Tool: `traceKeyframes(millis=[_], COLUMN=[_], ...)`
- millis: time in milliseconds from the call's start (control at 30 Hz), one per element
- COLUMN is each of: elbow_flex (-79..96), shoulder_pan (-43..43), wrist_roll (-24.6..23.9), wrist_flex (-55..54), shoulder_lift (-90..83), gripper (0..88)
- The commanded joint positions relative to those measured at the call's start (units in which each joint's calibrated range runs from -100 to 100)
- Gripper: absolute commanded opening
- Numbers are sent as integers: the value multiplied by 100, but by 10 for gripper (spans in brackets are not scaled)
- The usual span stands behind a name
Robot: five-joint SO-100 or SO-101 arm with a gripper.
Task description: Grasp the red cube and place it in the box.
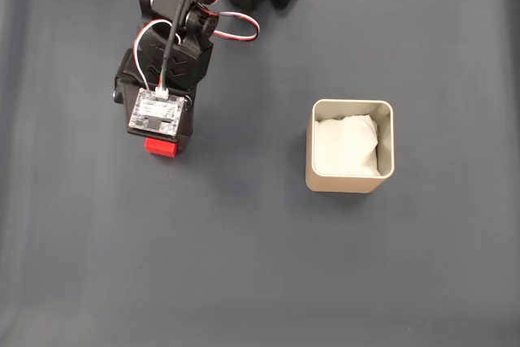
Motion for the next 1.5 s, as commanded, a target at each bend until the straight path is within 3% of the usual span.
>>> traceKeyframes(millis=[0, 400, 700, 1467], elbow_flex=[-408, -1494, -2243, -3210], shoulder_pan=[-73, -565, -999, -2501], wrist_roll=[-78, -298, -366, -234], wrist_flex=[414, 2878, 3877, 5137], shoulder_lift=[-312, -1225, -1660, -2583], gripper=[4, 4, 4, 3])
